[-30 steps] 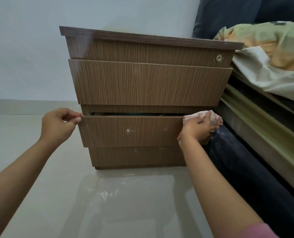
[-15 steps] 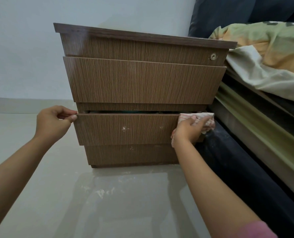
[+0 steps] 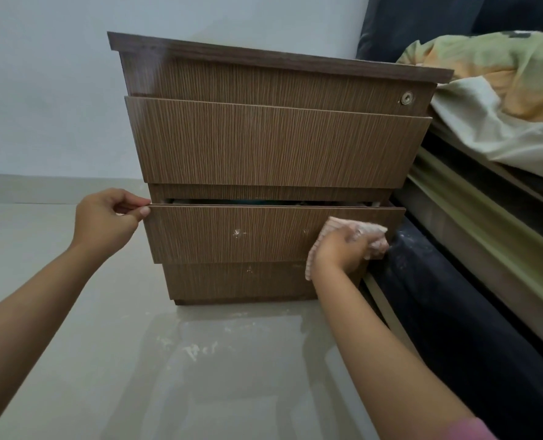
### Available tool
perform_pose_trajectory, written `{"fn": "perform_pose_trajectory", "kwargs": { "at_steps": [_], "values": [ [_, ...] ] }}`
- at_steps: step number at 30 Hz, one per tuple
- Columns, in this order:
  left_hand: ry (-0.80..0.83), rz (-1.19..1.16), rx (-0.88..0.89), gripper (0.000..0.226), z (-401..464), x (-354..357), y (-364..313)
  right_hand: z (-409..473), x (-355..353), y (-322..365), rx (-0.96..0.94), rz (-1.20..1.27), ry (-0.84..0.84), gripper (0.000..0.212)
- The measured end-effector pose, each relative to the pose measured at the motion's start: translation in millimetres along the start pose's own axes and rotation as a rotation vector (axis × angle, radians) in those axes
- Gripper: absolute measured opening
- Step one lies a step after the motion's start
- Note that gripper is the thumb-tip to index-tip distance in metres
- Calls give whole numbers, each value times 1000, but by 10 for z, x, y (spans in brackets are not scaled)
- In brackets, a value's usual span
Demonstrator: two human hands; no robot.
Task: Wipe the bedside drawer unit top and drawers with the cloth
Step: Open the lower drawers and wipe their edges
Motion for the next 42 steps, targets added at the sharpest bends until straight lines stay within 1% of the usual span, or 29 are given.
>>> {"fn": "perform_pose_trajectory", "kwargs": {
  "at_steps": [2, 3, 7, 9, 11, 13, 16, 18, 20, 22, 24, 27, 29, 31, 34, 37, 40, 42],
  "values": [
    [-3, -4, 0, 12, 10, -4, 5, -87, 158, 166, -99, -13, 56, 64],
    [-4, -10, -2, 13, 15, -5, 14, -121, 217, 212, -119, -24, 78, 64],
    [-1, -26, -16, 12, 31, 4, 45, -223, 233, 39, -102, -92, 98, 64],
    [3, -27, -13, 11, 24, 4, 39, -250, 210, -125, -61, -108, 79, 64],
    [9, -14, -4, 11, 24, 3, 32, -302, 201, -262, 45, -110, 58, 64],
    [23, -7, -3, 11, 29, 1, 23, -390, 211, -260, 104, -77, 30, 64],
    [30, -1, -17, 10, 34, -6, 18, -605, 335, 1, 5, -5, 24, 65],
    [35, 8, -12, 10, 47, -10, 23, -783, 498, 221, -86, 33, 89, 66],
    [60, 12, 8, 9, 72, 0, 25, -956, 641, 344, -155, 5, 182, 69],
    [74, 6, 28, 9, 96, -2, 30, -1060, 689, 332, -199, -48, 226, 71],
    [78, -4, 45, 9, 112, 3, 29, -1082, 686, 185, -202, -98, 243, 71],
    [76, -28, 54, 10, 140, 18, 41, -1084, 663, -95, -108, -175, 225, 71],
    [80, -33, 58, 10, 164, 31, 58, -1117, 656, -227, -38, -182, 205, 73],
    [93, -34, 66, 9, 181, 38, 74, -1165, 669, -220, -13, -147, 188, 73],
    [114, -27, 83, 8, 199, 47, 76, -1261, 786, 75, -114, -38, 213, 73],
    [133, -28, 87, 9, 224, 44, 82, -1407, 974, 279, -168, -2, 250, 74],
    [146, -29, 95, 9, 240, 45, 84, -1494, 1064, 223, -241, -29, 248, 73],
    [152, -31, 99, 8, 238, 54, 86, -1544, 1060, 84, -259, -70, 262, 73]
  ]
}}
Point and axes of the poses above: each hand's wrist, its own z-axis towards the middle knuckle, its own x-axis out of the palm, y = z × x, the point moved 8 cm from there along z, towards the middle knuckle, and after that the axes turned 11 degrees about -x, right-handed, at the moved point
